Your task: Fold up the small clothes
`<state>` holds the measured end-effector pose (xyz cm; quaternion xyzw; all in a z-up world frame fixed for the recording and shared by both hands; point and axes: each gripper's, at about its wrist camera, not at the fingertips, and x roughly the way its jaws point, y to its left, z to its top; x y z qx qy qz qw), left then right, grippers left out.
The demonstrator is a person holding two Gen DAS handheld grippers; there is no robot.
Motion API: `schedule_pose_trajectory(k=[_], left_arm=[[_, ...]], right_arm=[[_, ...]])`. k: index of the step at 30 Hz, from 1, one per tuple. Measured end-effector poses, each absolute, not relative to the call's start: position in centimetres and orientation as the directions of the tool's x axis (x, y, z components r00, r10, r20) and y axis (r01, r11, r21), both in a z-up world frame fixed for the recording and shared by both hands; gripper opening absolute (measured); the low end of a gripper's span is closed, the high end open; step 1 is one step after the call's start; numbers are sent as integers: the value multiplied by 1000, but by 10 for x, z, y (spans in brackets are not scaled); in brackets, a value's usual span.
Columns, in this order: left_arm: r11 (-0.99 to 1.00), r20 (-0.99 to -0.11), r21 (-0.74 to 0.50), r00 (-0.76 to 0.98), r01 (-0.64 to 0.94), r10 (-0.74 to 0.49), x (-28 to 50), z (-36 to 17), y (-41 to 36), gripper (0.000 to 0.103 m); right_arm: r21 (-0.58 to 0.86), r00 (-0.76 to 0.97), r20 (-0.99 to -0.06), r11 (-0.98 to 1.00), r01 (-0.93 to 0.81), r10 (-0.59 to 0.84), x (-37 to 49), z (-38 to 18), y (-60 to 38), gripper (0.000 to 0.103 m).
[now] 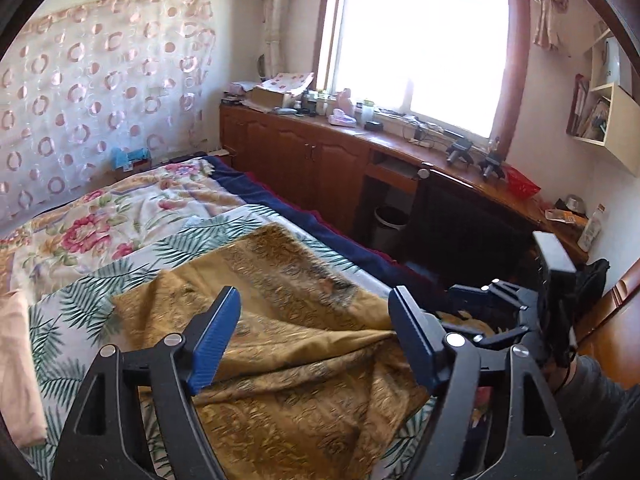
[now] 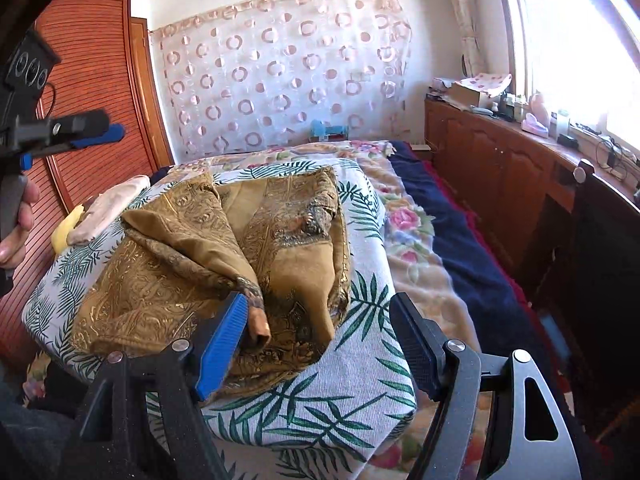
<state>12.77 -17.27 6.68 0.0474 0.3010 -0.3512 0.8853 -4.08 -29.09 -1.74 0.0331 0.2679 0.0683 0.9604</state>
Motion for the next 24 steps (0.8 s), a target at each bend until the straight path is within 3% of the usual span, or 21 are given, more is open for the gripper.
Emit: schedule_pose_trajectory(k=[13,24], left_arm=[[887,-590,-114,688,447,-422,134,27,-81,77],[924,-610,-126,706,361,-359,148,1,-30,77]], right_arm=[[35,832,-513,974,-225,211,-5,-5,-251,75],[-50,765,-564,912,-408,311,60,8,-170,75]])
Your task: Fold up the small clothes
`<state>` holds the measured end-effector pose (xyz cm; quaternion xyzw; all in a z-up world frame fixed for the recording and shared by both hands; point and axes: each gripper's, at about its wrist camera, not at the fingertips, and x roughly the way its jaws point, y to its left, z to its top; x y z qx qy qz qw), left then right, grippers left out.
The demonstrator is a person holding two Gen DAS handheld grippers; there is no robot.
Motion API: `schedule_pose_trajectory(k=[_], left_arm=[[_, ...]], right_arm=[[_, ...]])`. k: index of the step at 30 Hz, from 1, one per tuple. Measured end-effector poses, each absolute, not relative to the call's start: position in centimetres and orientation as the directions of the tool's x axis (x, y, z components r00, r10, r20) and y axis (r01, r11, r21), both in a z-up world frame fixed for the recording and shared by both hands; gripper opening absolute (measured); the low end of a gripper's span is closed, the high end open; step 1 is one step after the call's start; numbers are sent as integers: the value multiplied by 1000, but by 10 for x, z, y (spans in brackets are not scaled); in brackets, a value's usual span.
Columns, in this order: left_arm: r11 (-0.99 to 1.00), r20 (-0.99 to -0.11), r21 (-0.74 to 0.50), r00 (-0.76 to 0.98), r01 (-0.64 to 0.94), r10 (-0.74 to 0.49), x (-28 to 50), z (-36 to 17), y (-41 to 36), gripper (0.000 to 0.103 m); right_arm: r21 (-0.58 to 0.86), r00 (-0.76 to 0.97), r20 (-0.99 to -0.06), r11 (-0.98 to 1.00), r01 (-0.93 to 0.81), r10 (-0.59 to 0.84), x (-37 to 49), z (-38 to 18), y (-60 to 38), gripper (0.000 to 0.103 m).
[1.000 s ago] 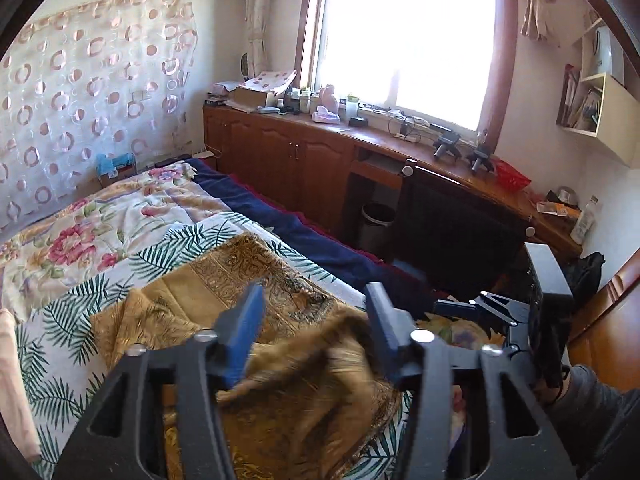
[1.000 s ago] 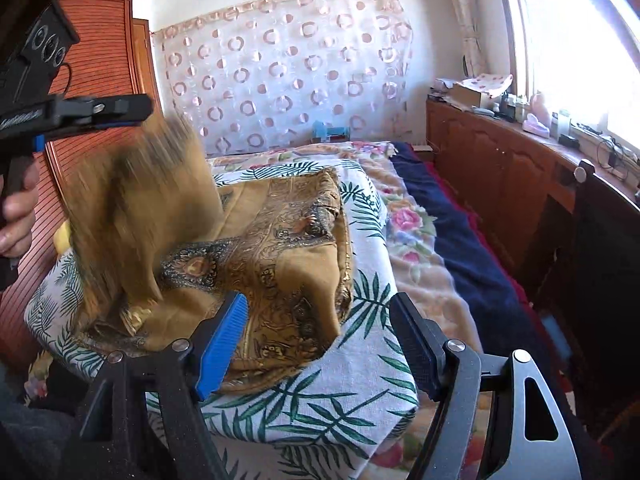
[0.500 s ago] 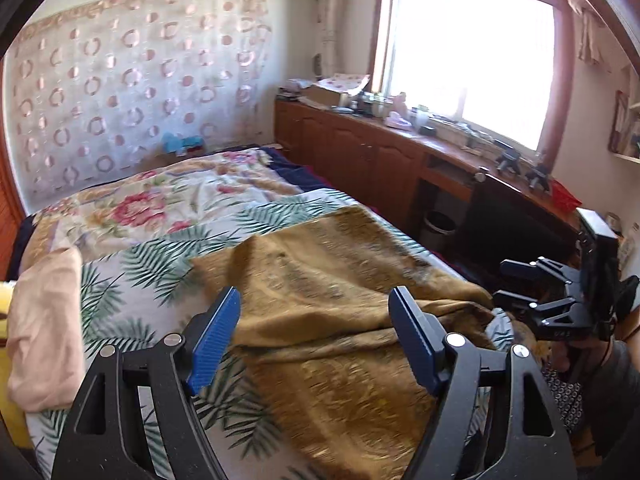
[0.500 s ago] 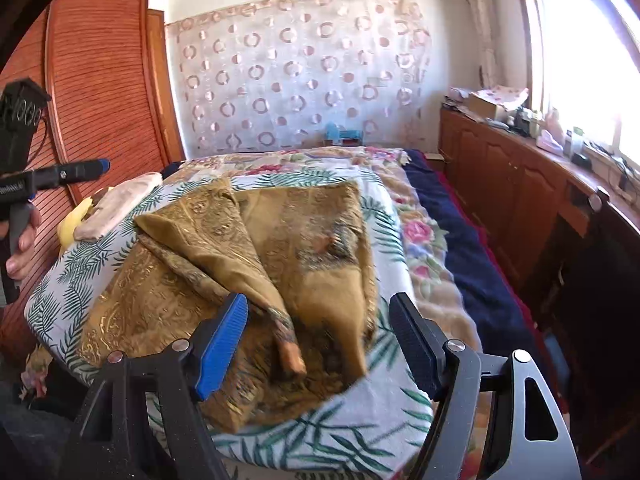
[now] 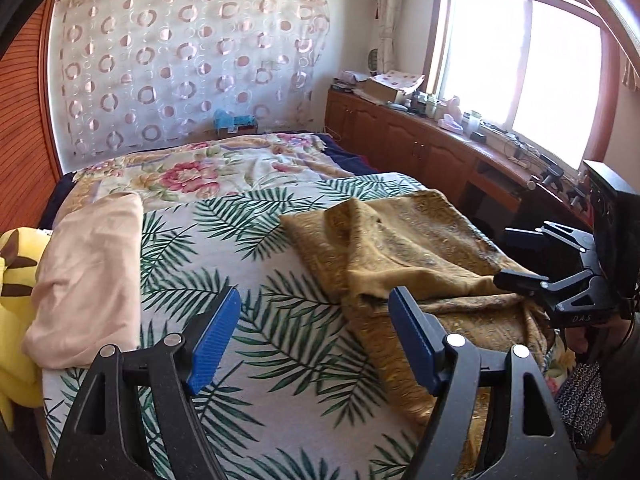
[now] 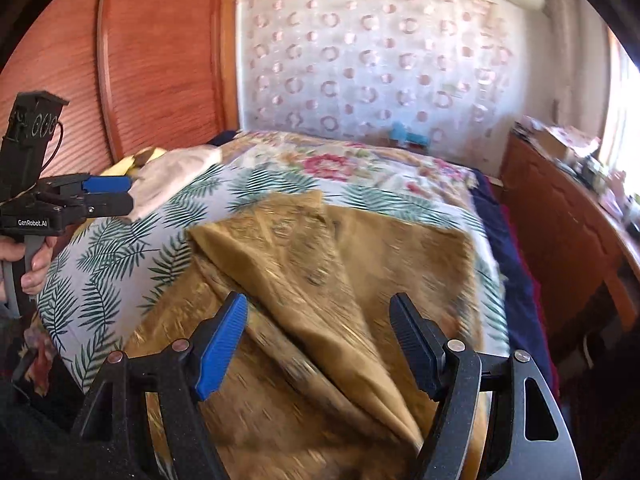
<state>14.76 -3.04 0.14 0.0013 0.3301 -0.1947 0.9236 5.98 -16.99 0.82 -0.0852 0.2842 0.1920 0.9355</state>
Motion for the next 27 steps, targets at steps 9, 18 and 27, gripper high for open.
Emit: schedule_pose_trajectory(k=[9,18,27], left_arm=[[946,-630,-108,715,307,-304,159,-18,-11,77],[940,-623,-114,714,321,-320,166,-20,-10,77],[938,-639,-113,699,327,-321,182,-28,-16,77]], right_arm=[[-64,660,-648,836,-545,381,116,-3,-114,75],[-31,593,-697,809,-586,403,153,-9,-108,75],[15,551,-712,793,-609,436,167,-12,-113,37]])
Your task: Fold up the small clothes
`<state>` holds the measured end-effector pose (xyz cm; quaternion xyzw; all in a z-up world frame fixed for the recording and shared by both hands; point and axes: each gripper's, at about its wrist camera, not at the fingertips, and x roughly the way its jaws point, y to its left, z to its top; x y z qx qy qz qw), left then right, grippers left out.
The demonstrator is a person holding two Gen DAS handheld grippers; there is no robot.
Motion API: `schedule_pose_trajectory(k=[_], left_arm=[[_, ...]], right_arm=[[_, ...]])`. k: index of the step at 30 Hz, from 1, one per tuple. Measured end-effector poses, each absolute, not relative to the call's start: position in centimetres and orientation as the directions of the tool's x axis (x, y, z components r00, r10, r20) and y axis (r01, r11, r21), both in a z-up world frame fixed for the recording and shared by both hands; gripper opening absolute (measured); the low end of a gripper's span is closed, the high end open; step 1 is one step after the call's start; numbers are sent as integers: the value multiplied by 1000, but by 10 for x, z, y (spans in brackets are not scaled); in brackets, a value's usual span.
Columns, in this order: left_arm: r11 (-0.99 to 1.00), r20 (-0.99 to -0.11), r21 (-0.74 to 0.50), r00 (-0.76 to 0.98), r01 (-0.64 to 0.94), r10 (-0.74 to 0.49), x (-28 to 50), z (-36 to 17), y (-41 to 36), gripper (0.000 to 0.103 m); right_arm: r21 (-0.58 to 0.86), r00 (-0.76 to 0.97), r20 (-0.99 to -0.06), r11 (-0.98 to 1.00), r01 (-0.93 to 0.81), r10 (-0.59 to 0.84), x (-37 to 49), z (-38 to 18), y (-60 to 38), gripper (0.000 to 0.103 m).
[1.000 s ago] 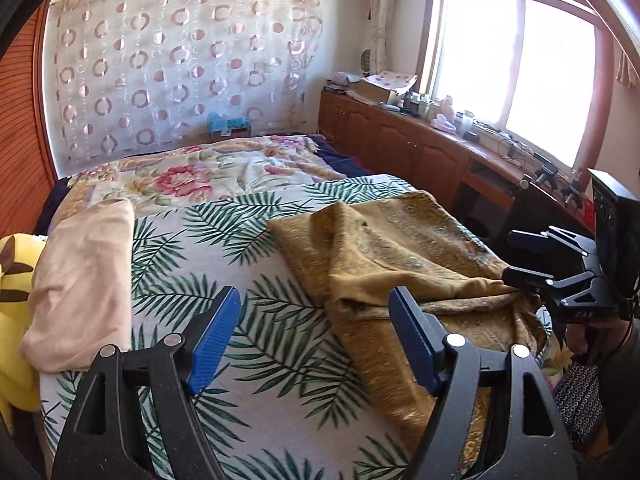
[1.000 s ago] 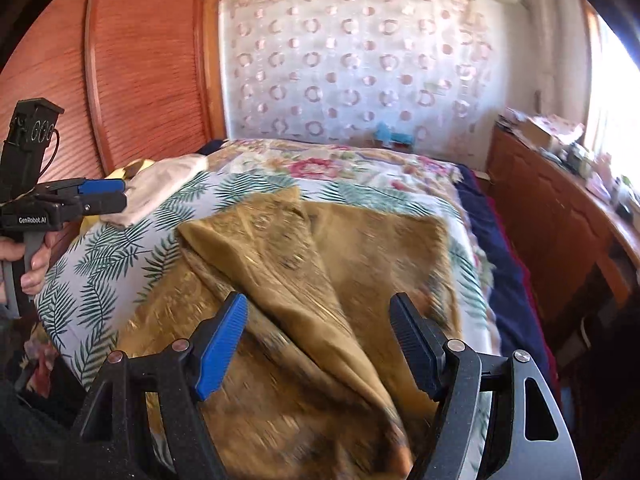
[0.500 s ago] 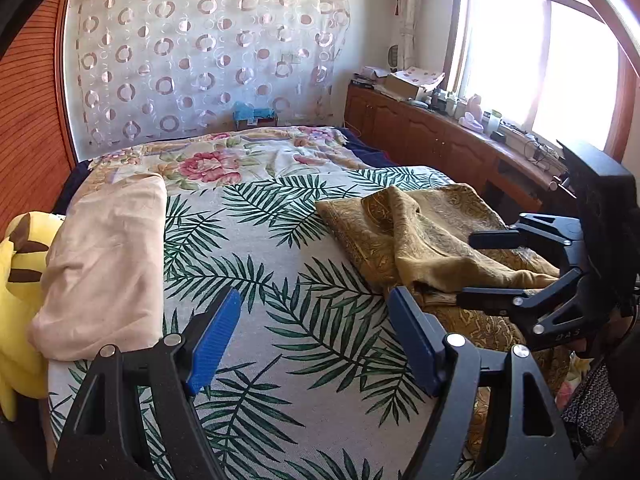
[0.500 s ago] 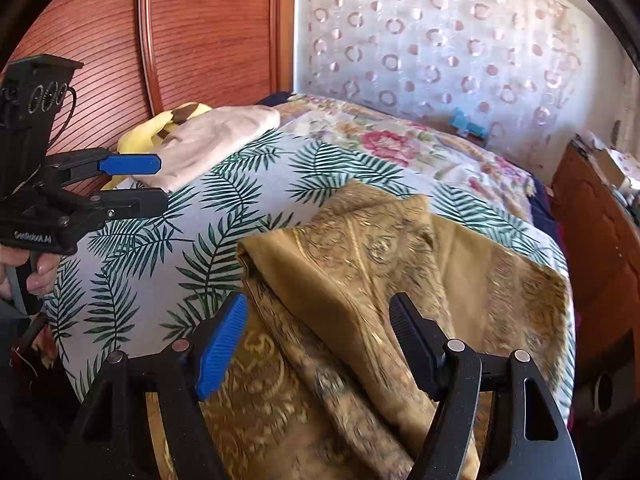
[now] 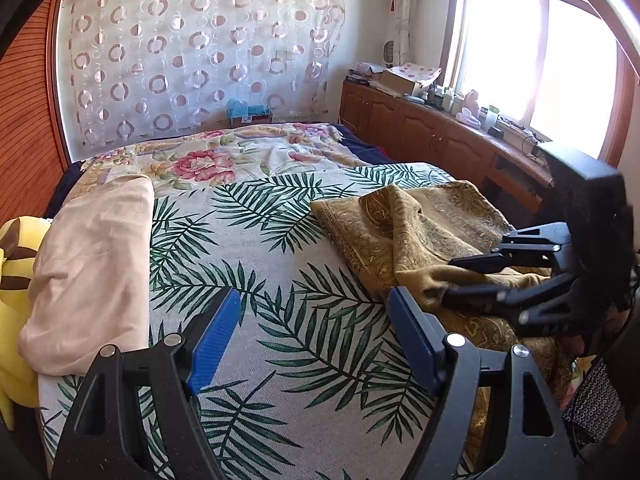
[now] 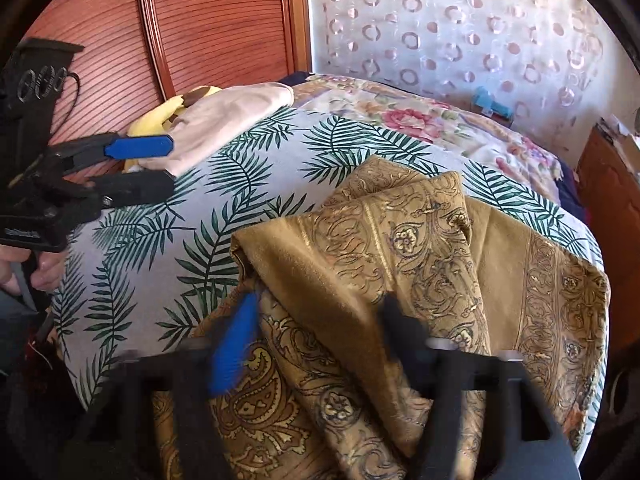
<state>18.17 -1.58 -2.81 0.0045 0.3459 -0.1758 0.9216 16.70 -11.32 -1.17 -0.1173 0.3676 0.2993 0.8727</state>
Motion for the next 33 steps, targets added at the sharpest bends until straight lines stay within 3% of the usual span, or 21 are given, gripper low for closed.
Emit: schedule_pose_trajectory(k=[1,2,5,14,22,30,31,33], left_arm=[[937,-642,-118,695,329,-324,183,-30,-16,77],[936,-644,-123,691,330,-328,185,-32,-17,77],[933,-653,-137,678,331,-337,189,-37,-20,77],[918,-682,-162,631,363,-369,200,-51,-44,77],[902,-688,-173,607,394,-397,198,-53,-64,77],[897,-699,-175,590,406,-404,195,-55,-74,77],[896,-700,-176,588,408,-405,193,-56,-75,77],[895,-702,-174,586,410,-405,193,-57,-76,77]], right_arm=[[28,545,-708,790,-612,448,169,-11,-116,28],[42,544,-701,788,-615,462,169,-9,-120,12],[39,576,-672,799,-600,465,171,1,-135,6],[-23,735,-589,902,-431,336,190,31,-218,5],[8,748,-621,956,-293,235,227,18,-275,4],[8,735,-660,979,-202,157,255,9,-263,4],[-10,730,-671,982,-188,133,261,8,-263,5],[-42,733,-675,988,-146,80,265,7,-259,19]])
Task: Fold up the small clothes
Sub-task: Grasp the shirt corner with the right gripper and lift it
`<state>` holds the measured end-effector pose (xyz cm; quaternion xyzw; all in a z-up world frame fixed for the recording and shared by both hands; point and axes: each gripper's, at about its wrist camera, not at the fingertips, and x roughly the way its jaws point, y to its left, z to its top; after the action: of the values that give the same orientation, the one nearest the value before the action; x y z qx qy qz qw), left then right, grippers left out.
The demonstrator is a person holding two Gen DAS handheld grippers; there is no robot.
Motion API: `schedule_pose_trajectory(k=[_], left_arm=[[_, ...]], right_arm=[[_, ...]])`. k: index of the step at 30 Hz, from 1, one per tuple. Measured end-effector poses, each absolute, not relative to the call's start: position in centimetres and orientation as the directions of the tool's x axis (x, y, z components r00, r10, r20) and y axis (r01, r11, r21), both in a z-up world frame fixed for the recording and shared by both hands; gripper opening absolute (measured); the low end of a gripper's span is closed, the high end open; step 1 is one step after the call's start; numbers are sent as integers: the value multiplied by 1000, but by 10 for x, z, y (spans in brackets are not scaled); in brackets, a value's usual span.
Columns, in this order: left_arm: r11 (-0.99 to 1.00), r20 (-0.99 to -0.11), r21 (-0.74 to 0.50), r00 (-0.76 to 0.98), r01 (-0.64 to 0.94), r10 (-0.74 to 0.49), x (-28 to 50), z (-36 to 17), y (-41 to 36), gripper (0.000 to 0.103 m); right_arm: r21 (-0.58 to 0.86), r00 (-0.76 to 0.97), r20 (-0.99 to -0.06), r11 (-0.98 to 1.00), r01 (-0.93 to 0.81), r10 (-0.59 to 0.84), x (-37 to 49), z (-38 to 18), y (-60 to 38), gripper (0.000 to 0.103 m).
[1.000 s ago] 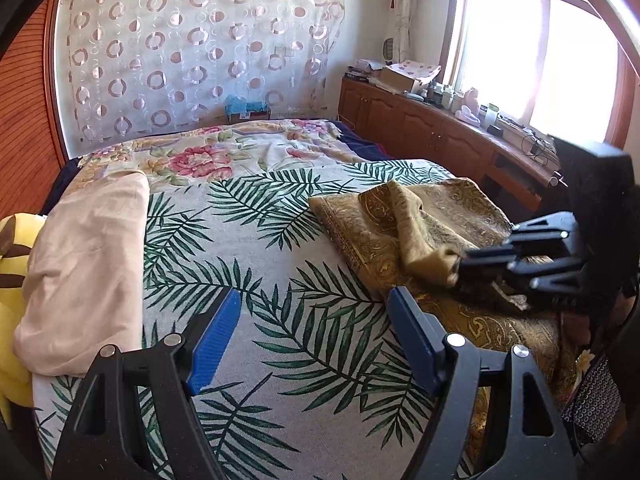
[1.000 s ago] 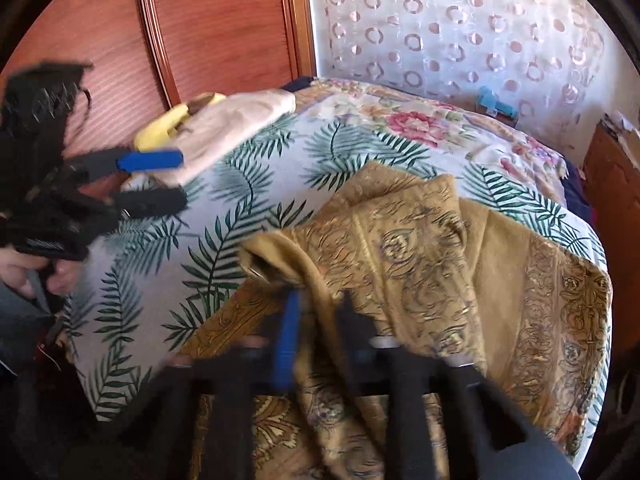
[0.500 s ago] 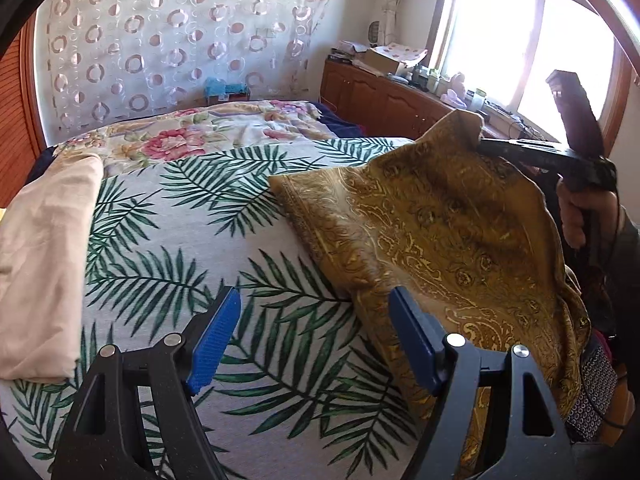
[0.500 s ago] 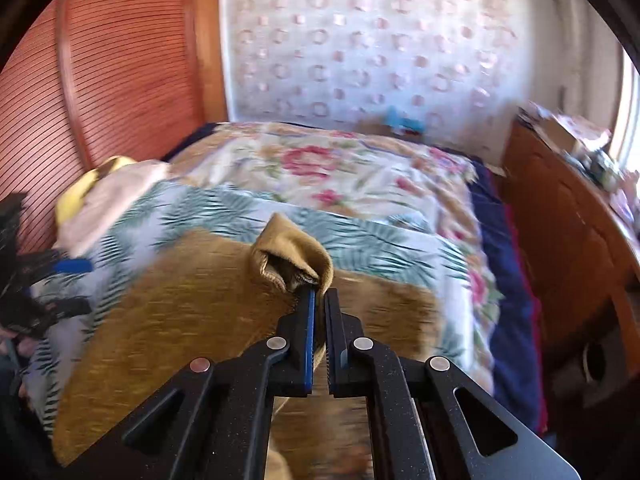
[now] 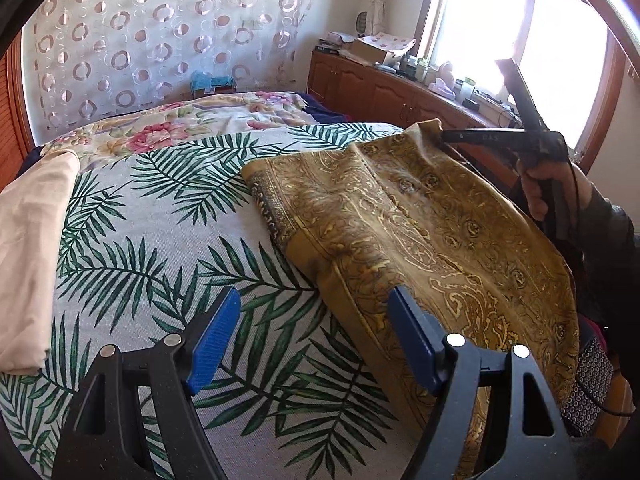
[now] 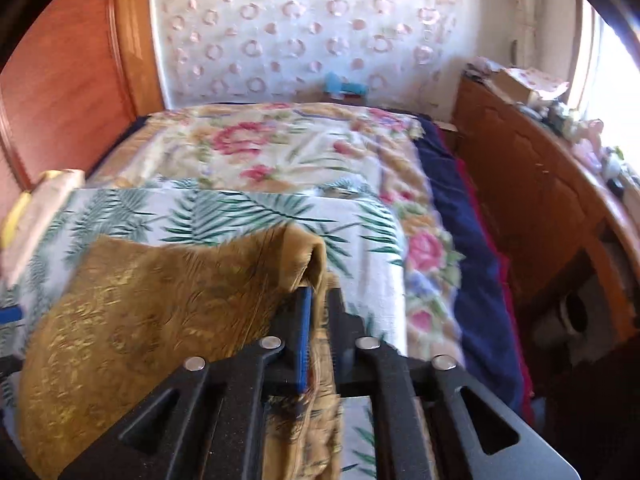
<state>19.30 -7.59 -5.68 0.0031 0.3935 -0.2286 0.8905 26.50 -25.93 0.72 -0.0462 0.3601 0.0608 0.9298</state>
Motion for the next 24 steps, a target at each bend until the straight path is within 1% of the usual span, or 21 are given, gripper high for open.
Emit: schedule_pose_trajectory(k=[1,3,5,8,15,16,17,18,21,23,24], left_arm=[[896,-704,-175,584,409,-404,192,-58,-77,77],[896,-708,-177,580,407,-403,191,-60,-78,77],[899,-712,-174,579,402,-397,190,-63,-79,77],[903,-720,-173,575,393,-389,189,-67,-81,77],[910,-735,-178,565,375,-377,184,-76,-81,77],[911,-735,-178,565,373,-375,183,-76,-82,77],[912,-734,-178,567,371,-374,182,-75,-82,77],[913,-732,-176,570,369,-372,180,-74,-82,77],[911,-724,-176,578,373,-377,178,-70,-81,77],[907,-715,-179,584,380,-386,174,-66,-80,77],[905,-711,-179,585,385,-389,171,-65,-81,77]], right_arm=[[-36,736,-672,989,-144,83,266,10,-260,23],[-17,749,-655,989,-146,100,265,17,-256,38],[-1,761,-639,989,-151,115,262,23,-256,44],[8,752,-644,984,-179,142,263,20,-250,45],[6,744,-651,981,-192,149,279,14,-250,45],[16,738,-655,980,-200,161,285,13,-252,40],[24,729,-664,978,-205,169,289,10,-254,13],[17,718,-677,978,-206,163,295,7,-256,3],[-51,751,-655,986,-156,85,296,11,-264,3],[-27,755,-652,993,-114,69,293,15,-276,3],[-29,760,-647,995,-97,55,289,17,-278,5]])
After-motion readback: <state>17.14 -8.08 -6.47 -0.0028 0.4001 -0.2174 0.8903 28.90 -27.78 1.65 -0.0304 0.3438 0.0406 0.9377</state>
